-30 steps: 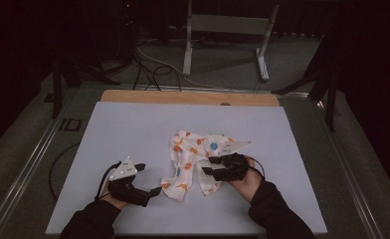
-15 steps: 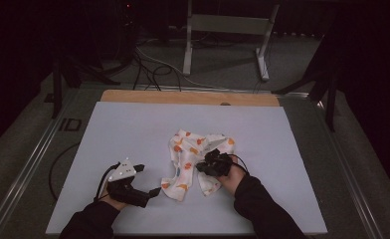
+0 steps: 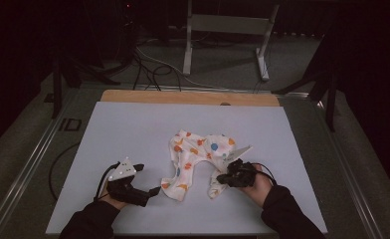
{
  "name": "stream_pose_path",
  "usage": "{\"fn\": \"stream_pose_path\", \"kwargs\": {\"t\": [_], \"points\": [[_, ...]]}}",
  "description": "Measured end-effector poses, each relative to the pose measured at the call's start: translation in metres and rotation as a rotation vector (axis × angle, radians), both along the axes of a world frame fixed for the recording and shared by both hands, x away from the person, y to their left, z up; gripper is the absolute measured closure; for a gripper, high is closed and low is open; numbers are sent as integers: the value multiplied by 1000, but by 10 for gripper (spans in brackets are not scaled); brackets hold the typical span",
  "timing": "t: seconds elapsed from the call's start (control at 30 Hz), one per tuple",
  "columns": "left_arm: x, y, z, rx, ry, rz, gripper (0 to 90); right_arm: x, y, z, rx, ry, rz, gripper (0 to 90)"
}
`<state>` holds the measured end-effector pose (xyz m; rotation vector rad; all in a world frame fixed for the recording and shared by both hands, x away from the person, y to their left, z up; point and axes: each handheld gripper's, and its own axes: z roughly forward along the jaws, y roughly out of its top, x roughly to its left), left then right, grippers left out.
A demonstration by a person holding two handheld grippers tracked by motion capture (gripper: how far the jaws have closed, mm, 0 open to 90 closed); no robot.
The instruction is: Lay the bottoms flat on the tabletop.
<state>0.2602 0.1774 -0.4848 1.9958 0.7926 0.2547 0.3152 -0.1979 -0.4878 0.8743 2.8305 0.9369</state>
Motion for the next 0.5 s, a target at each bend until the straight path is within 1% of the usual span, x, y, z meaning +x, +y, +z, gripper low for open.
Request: {"fn": "stream_pose_path", "kwargs": {"t": [0.07,0.13,0.2,0.23,0.27,0.3,0.37,0.43,0.47,0.5], "points": [[0,0,0,-3,0,1,7,0,-8,-1,2,-7,-21,881],[0,0,-1,-2,1,-1,7,1,-13,-4,-49,-36,-40,880],[0,0,-1,2,-1,2,7,2,-17,-8,-74,-50,-78,880],[0,1,-1,-2,1,2,7,3,-19,-9,-103,-67,-87,880],[1,1,-1,-1,1,2,7,4,-20,-8,-102,-73,-99,879],[1,1,-1,2,0,1,7,5,-21,-8,-112,-84,-120,877],[1,1,-1,2,-1,0,8,5,-21,-10,-106,-80,-133,872],[2,1,-2,7,2,0,16,4,-21,-11,-95,-87,-138,852],[2,2,-3,14,1,8,21,4,-21,-10,-84,-83,-139,813],[3,2,-3,16,3,10,32,3,-22,-8,-61,-69,-138,760]]}}
